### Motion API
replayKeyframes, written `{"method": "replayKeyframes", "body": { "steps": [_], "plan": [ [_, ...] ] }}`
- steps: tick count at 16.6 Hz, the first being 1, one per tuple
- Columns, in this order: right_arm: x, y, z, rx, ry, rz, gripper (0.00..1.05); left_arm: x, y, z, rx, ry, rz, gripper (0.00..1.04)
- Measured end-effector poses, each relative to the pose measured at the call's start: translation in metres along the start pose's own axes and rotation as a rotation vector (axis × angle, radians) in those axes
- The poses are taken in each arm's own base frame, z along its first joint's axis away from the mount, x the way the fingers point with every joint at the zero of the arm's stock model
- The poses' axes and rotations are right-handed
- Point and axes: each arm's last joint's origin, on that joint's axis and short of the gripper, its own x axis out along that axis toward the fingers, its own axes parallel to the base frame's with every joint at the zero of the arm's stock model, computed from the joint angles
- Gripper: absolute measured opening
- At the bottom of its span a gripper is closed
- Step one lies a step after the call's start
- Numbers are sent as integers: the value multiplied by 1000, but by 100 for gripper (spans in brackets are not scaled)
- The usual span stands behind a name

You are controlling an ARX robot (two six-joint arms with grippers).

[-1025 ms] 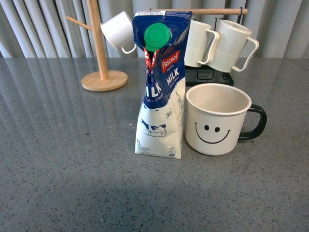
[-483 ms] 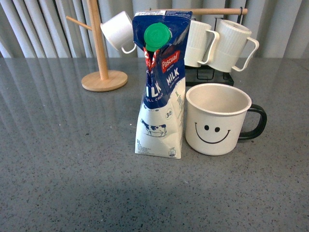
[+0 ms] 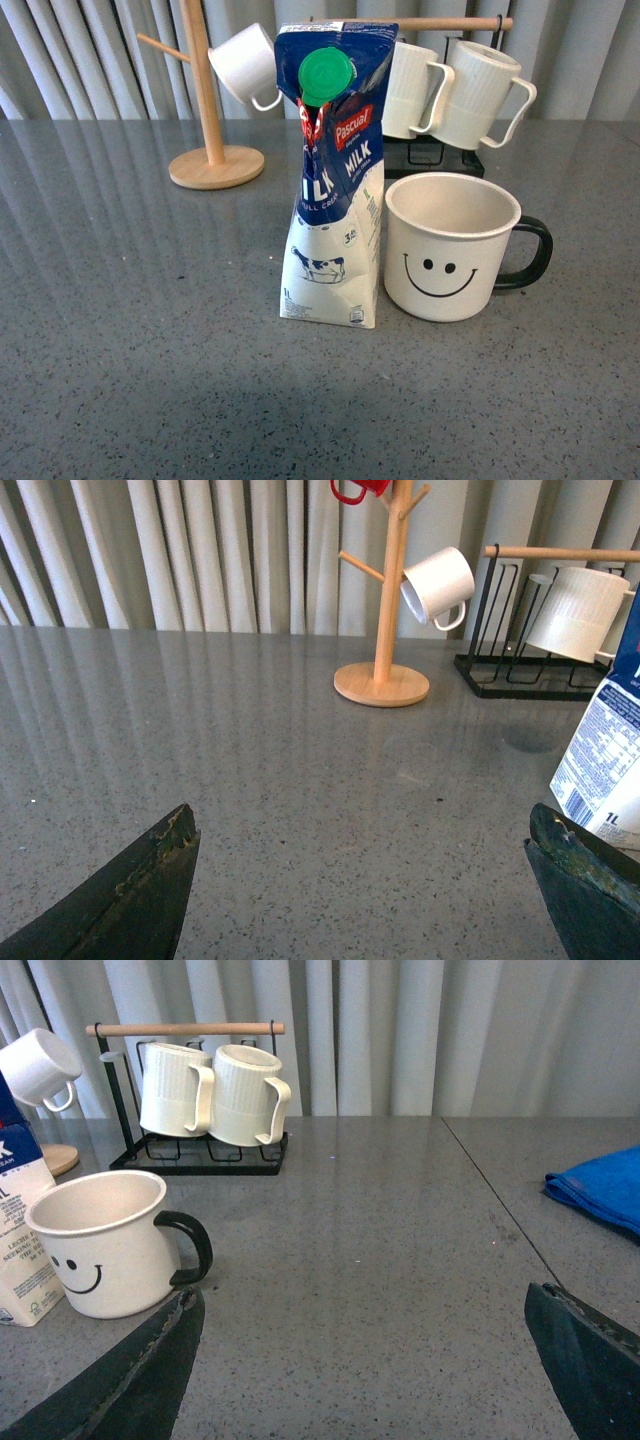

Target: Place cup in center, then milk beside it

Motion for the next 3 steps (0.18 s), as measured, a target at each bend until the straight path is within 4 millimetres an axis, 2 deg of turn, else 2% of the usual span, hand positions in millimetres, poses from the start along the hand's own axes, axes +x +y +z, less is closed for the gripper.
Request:
{"method": "replayKeyframes", "body": {
  "steps": [3],
  "plan": [
    [0,0,0,0,0,0,98,0,0,0,0,0,0,98]
  ]
}}
